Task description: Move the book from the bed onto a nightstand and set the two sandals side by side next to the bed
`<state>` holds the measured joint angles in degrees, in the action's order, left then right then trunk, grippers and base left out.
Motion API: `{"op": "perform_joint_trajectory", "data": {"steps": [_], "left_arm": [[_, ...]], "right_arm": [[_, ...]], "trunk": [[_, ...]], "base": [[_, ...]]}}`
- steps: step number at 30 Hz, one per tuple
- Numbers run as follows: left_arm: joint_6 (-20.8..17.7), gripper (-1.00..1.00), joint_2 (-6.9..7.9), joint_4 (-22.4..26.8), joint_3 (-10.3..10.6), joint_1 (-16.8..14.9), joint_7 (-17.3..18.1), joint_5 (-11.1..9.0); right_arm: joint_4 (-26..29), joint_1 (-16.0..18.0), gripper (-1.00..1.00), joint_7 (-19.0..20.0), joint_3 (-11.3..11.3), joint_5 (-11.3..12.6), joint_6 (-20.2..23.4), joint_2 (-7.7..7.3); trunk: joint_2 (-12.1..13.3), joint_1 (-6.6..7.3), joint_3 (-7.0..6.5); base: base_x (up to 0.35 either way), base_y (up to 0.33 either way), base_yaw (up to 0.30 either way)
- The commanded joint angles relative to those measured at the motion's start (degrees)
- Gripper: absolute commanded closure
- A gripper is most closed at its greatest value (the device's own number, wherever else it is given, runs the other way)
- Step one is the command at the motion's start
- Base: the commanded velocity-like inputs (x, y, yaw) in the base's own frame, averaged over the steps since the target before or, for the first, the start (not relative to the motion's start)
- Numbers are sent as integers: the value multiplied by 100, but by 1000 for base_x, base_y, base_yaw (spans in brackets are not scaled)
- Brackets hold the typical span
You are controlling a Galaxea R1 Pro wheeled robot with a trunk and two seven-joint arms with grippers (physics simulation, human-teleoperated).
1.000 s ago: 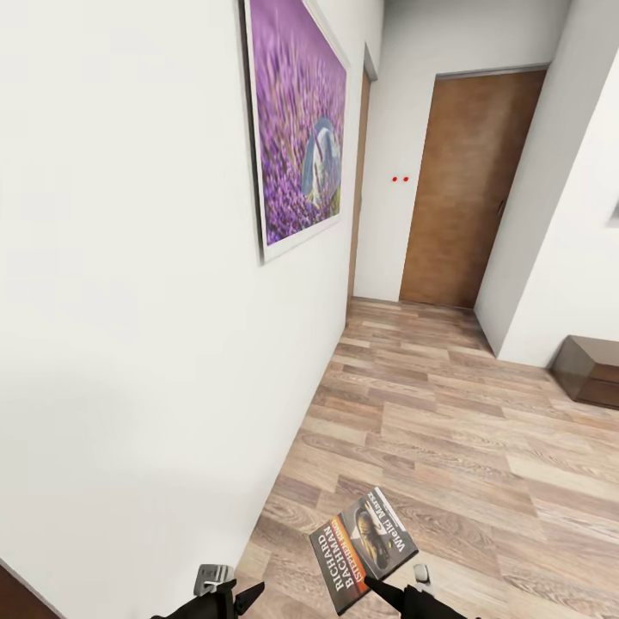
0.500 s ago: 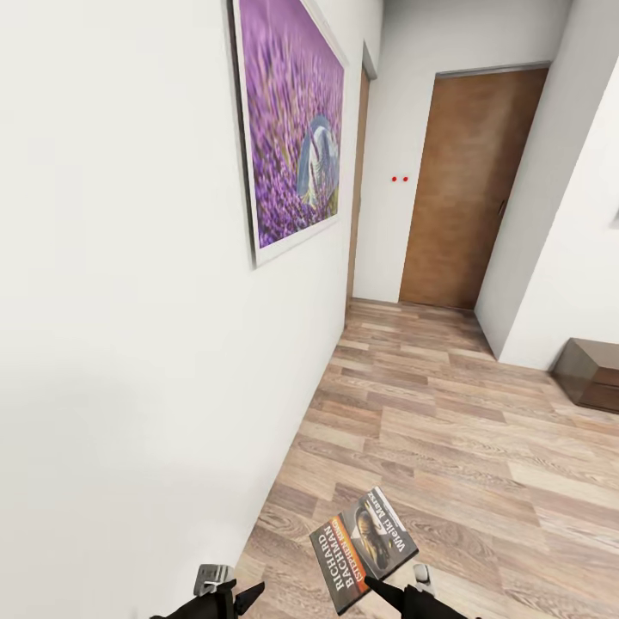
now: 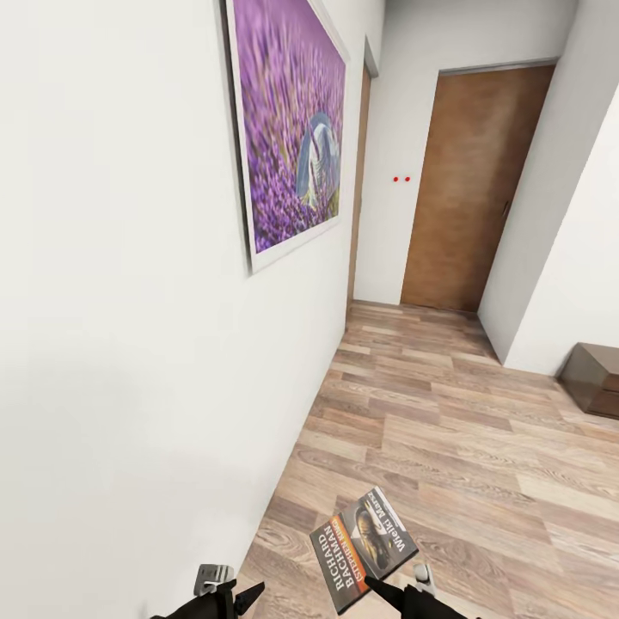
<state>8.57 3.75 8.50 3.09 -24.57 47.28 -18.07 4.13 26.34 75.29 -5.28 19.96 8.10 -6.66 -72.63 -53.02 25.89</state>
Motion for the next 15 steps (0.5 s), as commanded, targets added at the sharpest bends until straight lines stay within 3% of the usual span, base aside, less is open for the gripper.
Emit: {"op": "perform_joint_trajectory", "data": {"steps": [1, 10, 15], "left_arm": [[30, -100, 2, -6, 34, -4, 9, -30], [31, -100, 1, -6, 35, -4, -8, -30], [31, -100, 2, -6, 36, -4, -2, -30]], "right_arm": [[0, 3, 100, 21, -46, -27, 60, 2], [0, 3, 100, 21, -50, -27, 60, 1], [0, 3, 100, 21, -48, -27, 60, 2]], "trunk": [[-4, 0, 6], [-4, 0, 6], [-4, 0, 6]], "base": [[6, 0, 0], [12, 0, 0], [267, 0, 0]]}}
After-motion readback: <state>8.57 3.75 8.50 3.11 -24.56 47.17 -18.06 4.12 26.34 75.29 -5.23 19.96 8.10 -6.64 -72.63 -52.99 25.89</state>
